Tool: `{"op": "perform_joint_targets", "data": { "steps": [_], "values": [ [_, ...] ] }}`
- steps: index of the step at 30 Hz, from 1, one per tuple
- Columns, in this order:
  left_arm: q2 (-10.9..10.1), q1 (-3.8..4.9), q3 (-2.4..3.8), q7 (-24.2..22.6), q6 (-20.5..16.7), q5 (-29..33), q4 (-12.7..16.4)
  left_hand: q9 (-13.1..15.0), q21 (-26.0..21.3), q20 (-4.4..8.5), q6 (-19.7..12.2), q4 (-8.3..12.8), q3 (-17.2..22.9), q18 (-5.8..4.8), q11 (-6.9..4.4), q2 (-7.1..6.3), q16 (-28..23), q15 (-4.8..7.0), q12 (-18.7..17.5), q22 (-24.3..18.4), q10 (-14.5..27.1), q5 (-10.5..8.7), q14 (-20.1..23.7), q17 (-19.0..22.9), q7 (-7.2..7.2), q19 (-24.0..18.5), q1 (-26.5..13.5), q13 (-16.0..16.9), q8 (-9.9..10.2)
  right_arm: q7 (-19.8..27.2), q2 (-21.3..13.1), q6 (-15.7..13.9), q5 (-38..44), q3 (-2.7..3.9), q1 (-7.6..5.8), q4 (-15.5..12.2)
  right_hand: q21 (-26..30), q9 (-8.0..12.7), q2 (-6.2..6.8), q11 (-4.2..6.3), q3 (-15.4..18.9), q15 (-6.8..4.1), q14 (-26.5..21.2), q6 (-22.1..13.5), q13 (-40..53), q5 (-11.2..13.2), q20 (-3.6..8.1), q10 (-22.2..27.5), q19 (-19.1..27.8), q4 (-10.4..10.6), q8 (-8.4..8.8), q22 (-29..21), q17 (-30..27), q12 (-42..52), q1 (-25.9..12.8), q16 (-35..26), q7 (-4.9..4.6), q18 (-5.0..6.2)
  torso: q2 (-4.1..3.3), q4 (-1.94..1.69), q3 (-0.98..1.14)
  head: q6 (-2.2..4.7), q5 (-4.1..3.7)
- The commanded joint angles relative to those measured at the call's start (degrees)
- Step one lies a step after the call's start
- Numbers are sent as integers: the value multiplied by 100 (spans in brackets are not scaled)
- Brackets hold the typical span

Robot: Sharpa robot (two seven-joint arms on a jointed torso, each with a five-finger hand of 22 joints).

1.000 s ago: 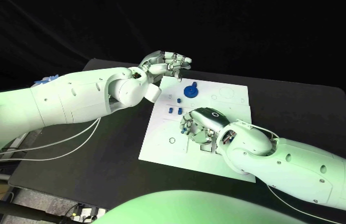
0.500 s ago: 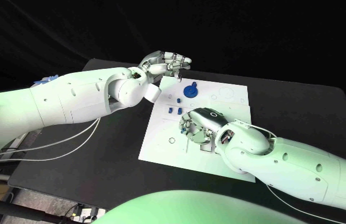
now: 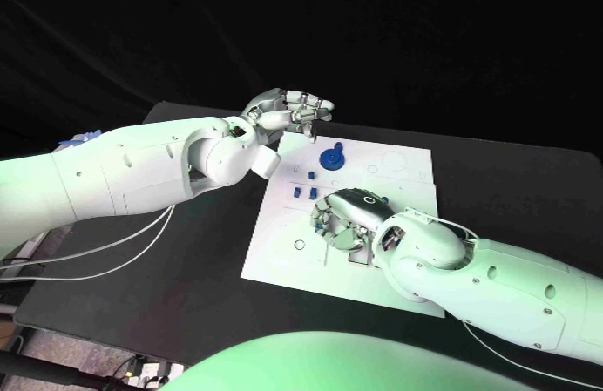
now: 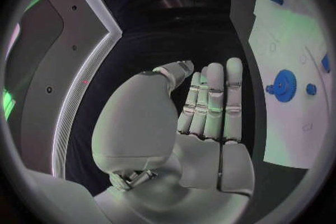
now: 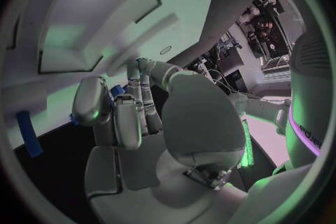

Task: Assemble the parts on the task board

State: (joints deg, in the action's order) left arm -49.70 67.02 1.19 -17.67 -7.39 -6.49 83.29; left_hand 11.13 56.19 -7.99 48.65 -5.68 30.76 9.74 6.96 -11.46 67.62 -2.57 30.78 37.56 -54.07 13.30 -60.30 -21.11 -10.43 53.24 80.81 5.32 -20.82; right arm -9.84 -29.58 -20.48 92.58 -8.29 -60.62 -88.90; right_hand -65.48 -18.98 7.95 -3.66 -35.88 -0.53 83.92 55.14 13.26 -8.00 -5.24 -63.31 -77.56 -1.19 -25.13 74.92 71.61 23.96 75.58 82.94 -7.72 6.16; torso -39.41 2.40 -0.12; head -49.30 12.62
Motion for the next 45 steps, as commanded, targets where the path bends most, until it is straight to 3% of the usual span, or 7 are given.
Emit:
{"op": "perform_joint_targets", "data": {
  "steps": [1, 5, 11, 22, 31, 36, 45],
  "values": [
    [6, 5, 4, -7, 87, -28, 8, 6, -19, -10, 11, 27, -7, 80, -1, 6, -21, -13, -35, -5, 34, 0, 36, 7, -38, -9, -46, -6, 20, -56, -24, 304, 71, -32, 35, -8, 39, -6, 8, 2, 33, -16, 211, -53, -8, -64, 0, 39, -2, 24, -20, 5, -2, -44, -80, -38, -10, -67, 7, 4, 3, -3, -2],
    [2, 5, 4, -2, 87, -29, 7, 6, -19, -10, 11, 27, -7, 80, -1, 6, -21, -13, -35, -5, 34, 0, 36, 7, -38, -9, -46, -6, 20, -56, -58, 270, 65, -34, 35, -37, 50, -5, 26, -5, 53, -10, 209, -77, -8, -107, -5, 53, 3, 32, -8, 4, -7, -62, -115, -42, -16, -65, 5, 3, 6, 5, -9],
    [-2, 6, 3, 5, 87, -30, 7, 6, -19, -10, 11, 27, -7, 80, -1, 6, -21, -13, -35, -5, 34, 0, 36, 7, -38, -9, -46, -6, 20, -81, -150, -48, 29, -35, 35, -80, 496, 214, 295, -302, 172, 235, 121, -827, -157, -12, -183, 683, 245, 126, 504, -219, -143, -419, -368, -112, -319, -5, 6, 6, 8, 38, -24],
    [-21, 5, 3, 17, 84, -30, -6, 10, -30, -15, 8, 32, -7, 81, 0, 10, -24, -16, -38, -11, 41, 0, 39, 7, -38, -9, -56, -6, 22, -214, -767, -335, -13, 25, -178, -599, 638, 260, 422, -320, 309, 268, 53, -961, -210, -3, -255, 950, 323, 124, 620, -280, -229, -435, -383, -146, -281, 38, 14, 13, 3, 118, -98],
    [-44, 5, 2, 20, 82, -30, 0, 10, -30, -15, 8, 32, -7, 81, 0, 10, -24, -16, -38, -11, 41, 0, 39, 7, -38, -9, -56, -6, 22, -270, -1485, -44, -244, 106, -622, -870, 610, 240, 427, -313, 363, 260, 76, -820, -212, -41, -258, 950, 296, 157, 566, -256, -175, -372, -396, -112, -271, 36, 11, 14, 3, 248, -331],
    [-45, 5, 2, 20, 83, -30, -2, 10, -30, -15, 8, 32, -7, 81, 0, 10, -24, -16, -38, -11, 41, 0, 39, 7, -38, -9, -56, -6, 22, -220, -1663, 309, -301, 128, -769, -744, 1116, 290, 533, -341, 637, 285, -24, -972, -365, -184, -279, 1435, 550, 215, 690, -519, -365, -503, -417, -197, -249, 125, 11, 1, 1, 276, -363],
    [-47, 4, 1, 24, 87, -30, -4, 10, -30, -15, 8, 32, -7, 81, 0, 10, -24, -16, -38, -11, 41, 0, 39, 7, -38, -9, -56, -6, 22, -123, -1640, 740, -309, 124, -813, -523, 1435, 304, 424, -374, 1019, 315, -123, -1021, -532, -226, -312, 1619, 647, 268, 749, -696, -711, -518, -267, -346, -244, 177, -5, -2, 12, 282, -354]
  ]
}}
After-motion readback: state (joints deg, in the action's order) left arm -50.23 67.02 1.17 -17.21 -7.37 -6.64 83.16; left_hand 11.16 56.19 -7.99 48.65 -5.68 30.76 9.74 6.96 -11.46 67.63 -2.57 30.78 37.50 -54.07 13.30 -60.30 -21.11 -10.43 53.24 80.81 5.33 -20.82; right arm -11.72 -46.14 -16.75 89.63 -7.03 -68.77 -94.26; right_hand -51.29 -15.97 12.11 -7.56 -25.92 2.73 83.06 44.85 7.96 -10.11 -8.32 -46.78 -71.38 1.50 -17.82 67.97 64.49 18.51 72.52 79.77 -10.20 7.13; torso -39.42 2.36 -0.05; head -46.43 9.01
